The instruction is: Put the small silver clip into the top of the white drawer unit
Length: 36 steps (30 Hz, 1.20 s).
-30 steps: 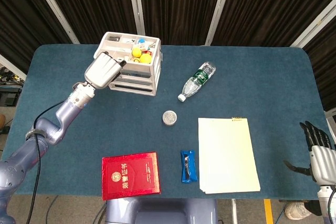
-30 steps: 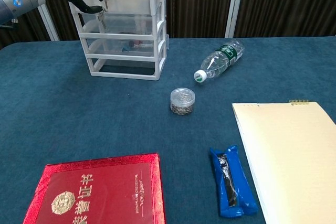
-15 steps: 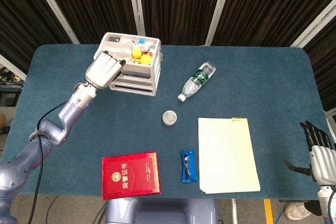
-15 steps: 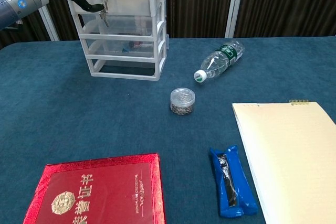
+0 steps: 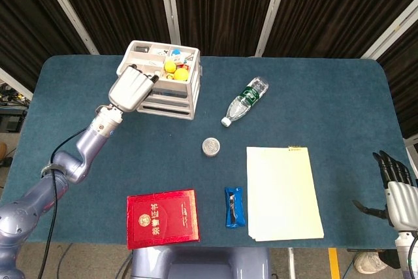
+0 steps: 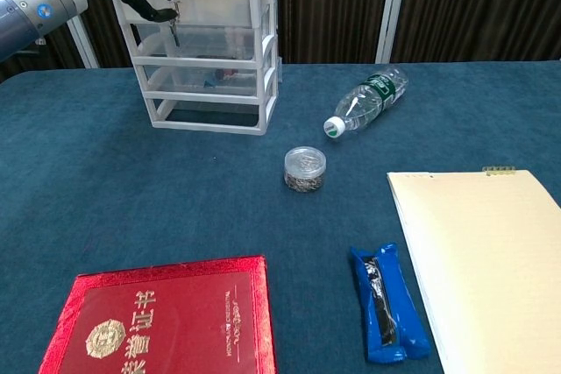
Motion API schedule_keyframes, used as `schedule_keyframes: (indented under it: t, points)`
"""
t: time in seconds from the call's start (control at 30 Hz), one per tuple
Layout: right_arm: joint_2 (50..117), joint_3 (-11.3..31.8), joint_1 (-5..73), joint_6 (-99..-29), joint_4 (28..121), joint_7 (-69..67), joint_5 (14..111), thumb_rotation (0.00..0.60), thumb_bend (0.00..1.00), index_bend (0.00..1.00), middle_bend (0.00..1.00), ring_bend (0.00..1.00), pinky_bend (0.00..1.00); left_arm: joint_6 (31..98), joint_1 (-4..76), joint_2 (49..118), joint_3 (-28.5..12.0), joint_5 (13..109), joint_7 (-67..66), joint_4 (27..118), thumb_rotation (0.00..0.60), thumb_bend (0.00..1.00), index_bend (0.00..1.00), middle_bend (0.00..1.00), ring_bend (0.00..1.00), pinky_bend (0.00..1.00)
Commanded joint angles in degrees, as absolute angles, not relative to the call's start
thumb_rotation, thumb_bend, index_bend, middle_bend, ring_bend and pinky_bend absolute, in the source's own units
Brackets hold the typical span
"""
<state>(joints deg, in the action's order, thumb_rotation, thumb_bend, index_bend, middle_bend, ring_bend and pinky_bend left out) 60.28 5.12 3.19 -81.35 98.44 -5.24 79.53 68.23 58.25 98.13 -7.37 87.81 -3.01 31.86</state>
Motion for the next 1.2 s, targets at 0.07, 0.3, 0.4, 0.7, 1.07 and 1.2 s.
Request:
schedule_keyframes:
  t: [0.07, 0.3, 0.4, 0.7, 1.07, 1.2]
  points:
    - [60.25, 5.11, 3.19, -81.33, 98.44, -5.3, 79.56, 0.6, 0.03, 0.02, 0.0, 0.0, 0.0, 68.41, 58.47, 98.18, -7.66, 87.65, -3.45, 32.0, 0.6, 0.19, 0.48, 1.0, 0.87, 0.78]
    - [60.21, 5.07, 3.18, -81.4, 98.51, -5.37, 79.73, 0.6, 0.03, 0.02, 0.0, 0.0, 0.0, 68.96, 58.63, 98.31, -8.39, 87.08, -4.46, 32.21, 0.6, 0.14, 0.49, 1.0, 0.88, 0.78]
    - [60.18, 5.03, 3.15, -81.42, 98.53, -5.4, 79.77, 0.6, 0.03, 0.02, 0.0, 0.0, 0.0, 69.16, 58.55, 98.55, -8.78, 86.64, -5.03, 32.24, 0.6, 0.13, 0.49, 1.0, 0.88, 0.78]
    - [60.18, 5.02, 3.19, -81.26, 98.43, -5.53, 79.68, 0.6, 0.03, 0.02, 0.0, 0.0, 0.0, 73.57, 56.27, 97.25, -10.41, 85.32, -4.05, 37.86, 0.6, 0.13, 0.51, 0.97, 0.86, 0.76]
    - [59.97, 4.8, 3.41, -80.76, 98.11, -5.36, 79.95, 0.6, 0.03, 0.02, 0.0, 0.0, 0.0, 84.91, 42.02, 88.1, -8.88, 81.74, -10.86, 67.54, 0.6, 0.11, 0.44, 0.64, 0.61, 0.56]
    - [59.8, 4.73, 3.54, -80.32, 97.96, -4.73, 79.6, 0.6, 0.03, 0.02, 0.0, 0.0, 0.0, 87.64, 35.43, 83.91, -5.73, 79.99, -14.67, 80.4, 0.6, 0.12, 0.39, 0.47, 0.46, 0.44]
